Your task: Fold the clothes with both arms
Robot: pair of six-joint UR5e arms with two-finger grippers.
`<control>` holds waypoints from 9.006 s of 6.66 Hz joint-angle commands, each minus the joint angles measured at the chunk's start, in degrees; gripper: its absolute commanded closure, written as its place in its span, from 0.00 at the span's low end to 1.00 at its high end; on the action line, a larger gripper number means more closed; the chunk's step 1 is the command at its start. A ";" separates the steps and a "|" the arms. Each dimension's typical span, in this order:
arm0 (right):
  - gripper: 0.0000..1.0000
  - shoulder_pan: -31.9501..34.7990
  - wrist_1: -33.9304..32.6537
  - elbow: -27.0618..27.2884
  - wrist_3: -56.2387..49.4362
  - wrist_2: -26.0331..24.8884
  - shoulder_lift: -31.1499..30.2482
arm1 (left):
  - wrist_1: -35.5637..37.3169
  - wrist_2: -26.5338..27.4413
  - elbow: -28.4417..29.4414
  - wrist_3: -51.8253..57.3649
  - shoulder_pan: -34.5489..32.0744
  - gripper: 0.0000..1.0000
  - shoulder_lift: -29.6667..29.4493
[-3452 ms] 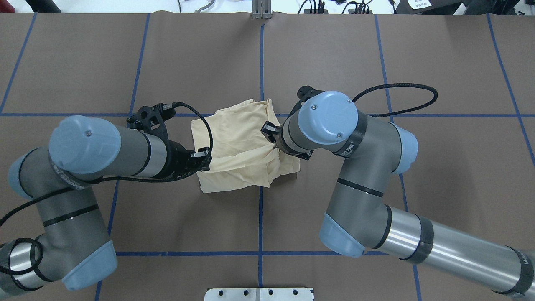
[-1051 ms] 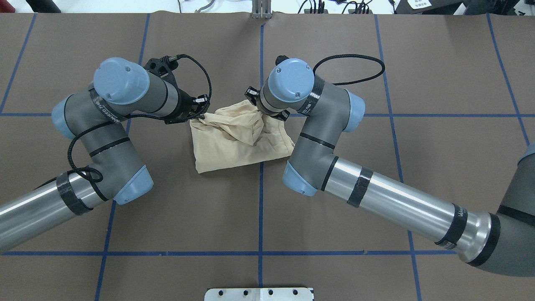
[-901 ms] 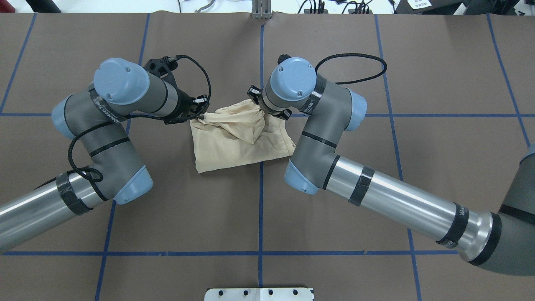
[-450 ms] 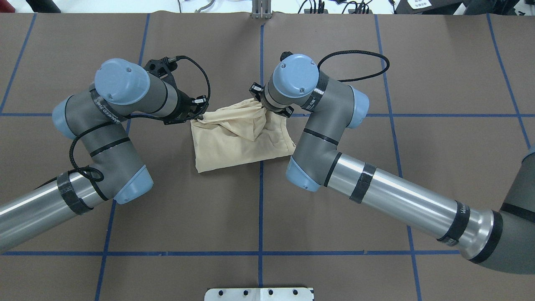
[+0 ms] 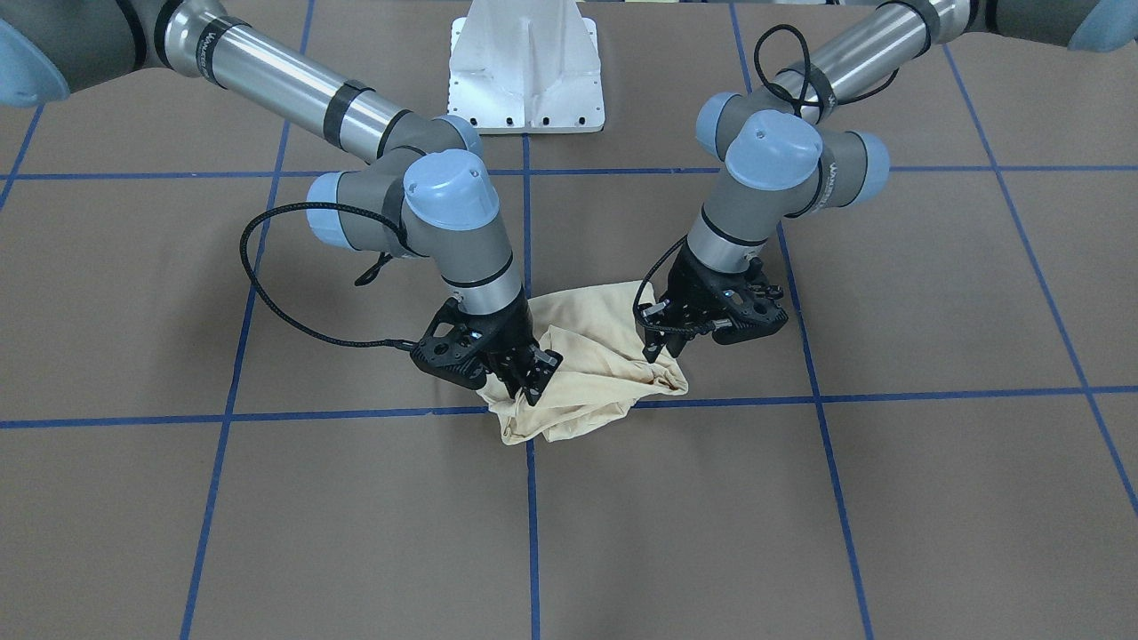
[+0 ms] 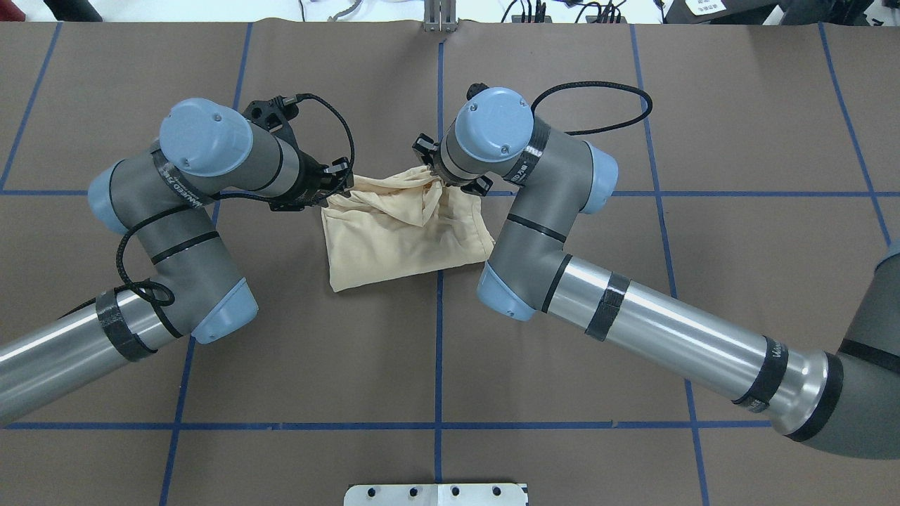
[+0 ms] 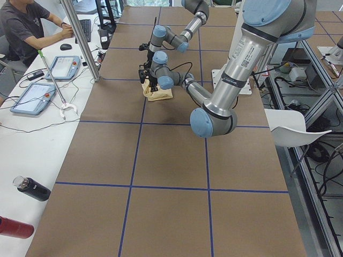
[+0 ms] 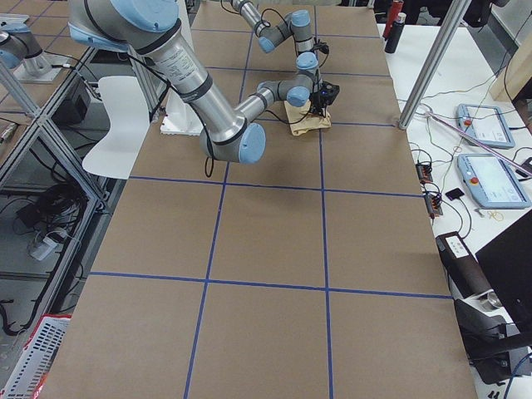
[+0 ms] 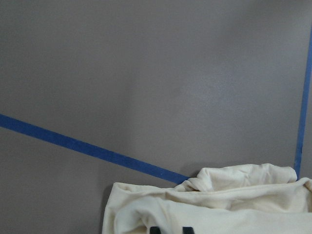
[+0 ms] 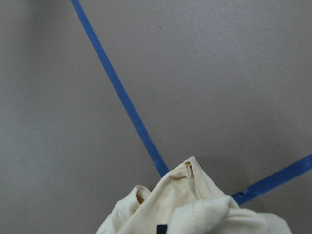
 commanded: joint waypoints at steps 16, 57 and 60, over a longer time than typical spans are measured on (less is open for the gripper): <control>0.05 -9.11 -12.07 -5.12 -34.66 -11.82 8.18 | 1.30 -8.00 -11.81 14.94 -10.17 0.00 13.67; 0.00 53.83 -33.43 20.78 -102.16 30.89 -51.12 | 30.57 -22.50 -7.42 97.20 -46.64 0.00 34.76; 0.00 53.83 -31.02 20.95 -100.67 30.80 -50.88 | 30.66 -22.41 -7.50 97.20 -46.64 0.00 34.77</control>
